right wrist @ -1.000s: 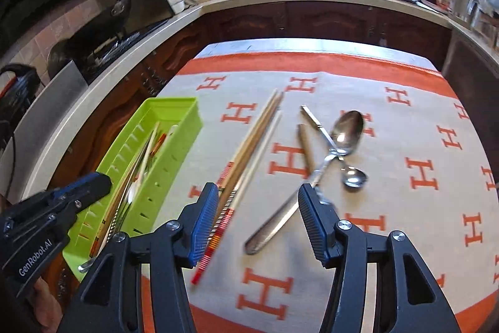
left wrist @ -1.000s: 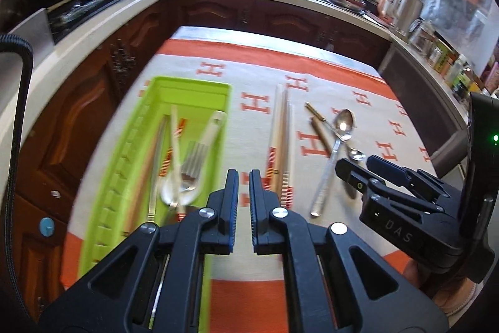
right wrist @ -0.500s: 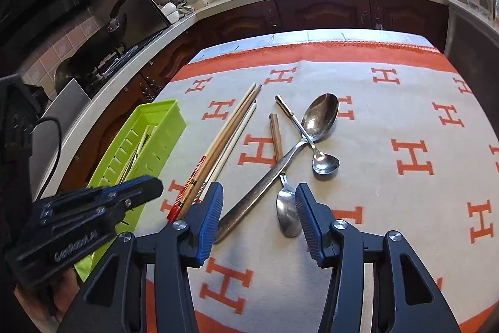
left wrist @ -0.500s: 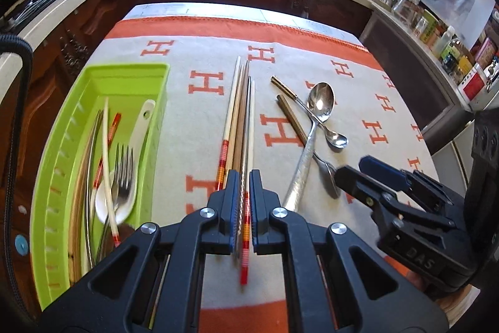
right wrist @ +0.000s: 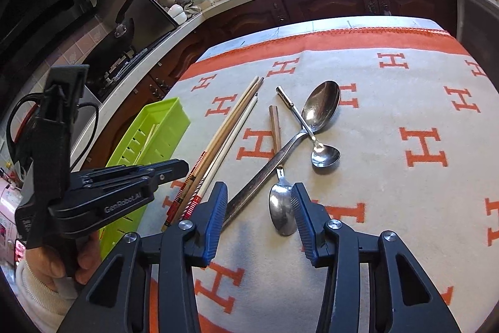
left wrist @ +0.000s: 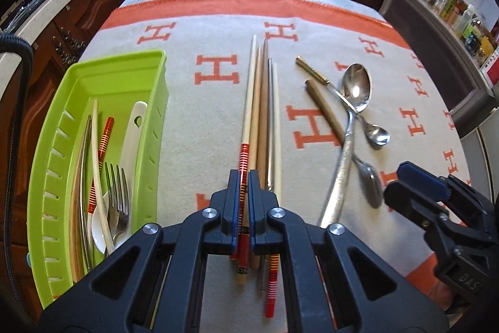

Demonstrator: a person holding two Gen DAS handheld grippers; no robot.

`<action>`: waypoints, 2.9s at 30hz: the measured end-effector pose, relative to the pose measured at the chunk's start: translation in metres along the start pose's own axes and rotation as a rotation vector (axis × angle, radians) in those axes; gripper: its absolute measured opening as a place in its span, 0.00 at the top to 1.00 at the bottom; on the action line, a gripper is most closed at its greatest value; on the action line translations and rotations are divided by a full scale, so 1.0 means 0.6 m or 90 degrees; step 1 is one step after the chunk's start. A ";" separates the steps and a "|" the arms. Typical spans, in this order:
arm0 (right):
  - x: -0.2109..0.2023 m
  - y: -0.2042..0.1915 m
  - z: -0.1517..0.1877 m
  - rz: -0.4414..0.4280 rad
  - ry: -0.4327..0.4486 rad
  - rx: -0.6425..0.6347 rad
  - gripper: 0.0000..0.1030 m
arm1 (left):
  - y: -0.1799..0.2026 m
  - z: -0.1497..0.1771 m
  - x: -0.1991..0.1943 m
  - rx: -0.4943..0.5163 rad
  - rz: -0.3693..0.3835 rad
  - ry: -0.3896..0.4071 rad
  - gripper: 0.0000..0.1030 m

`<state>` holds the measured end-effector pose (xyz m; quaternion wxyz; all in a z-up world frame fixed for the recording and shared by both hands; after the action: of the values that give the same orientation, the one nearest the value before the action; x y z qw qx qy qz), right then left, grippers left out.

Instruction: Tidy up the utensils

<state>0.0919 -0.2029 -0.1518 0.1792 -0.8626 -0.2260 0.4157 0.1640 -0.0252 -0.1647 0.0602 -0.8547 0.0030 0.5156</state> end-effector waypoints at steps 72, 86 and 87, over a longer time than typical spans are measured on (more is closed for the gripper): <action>0.155 -0.108 0.023 0.141 -0.128 -0.020 0.86 | -0.230 0.144 -0.081 -0.115 -0.078 0.070 0.97; 0.160 -0.110 0.016 0.117 -0.125 0.030 0.86 | -0.221 0.154 -0.101 -0.143 -0.030 0.100 0.96; 0.162 -0.113 0.016 0.120 -0.126 0.026 0.86 | -0.221 0.154 -0.102 -0.144 -0.028 0.102 0.96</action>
<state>0.1218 -0.0929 -0.1855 0.1339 -0.8311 -0.1516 0.5180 0.0628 0.1128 -0.1402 -0.0258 -0.8943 -0.0690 0.4415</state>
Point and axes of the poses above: each gripper's, at about its wrist camera, not at the fingertips, and x roughly the way its jaws point, y to its right, z to its underside, the point moved 4 cm from there along x, roughly the way its jaws point, and after that the axes turned 12 degrees about -z, right-handed, at the moved point
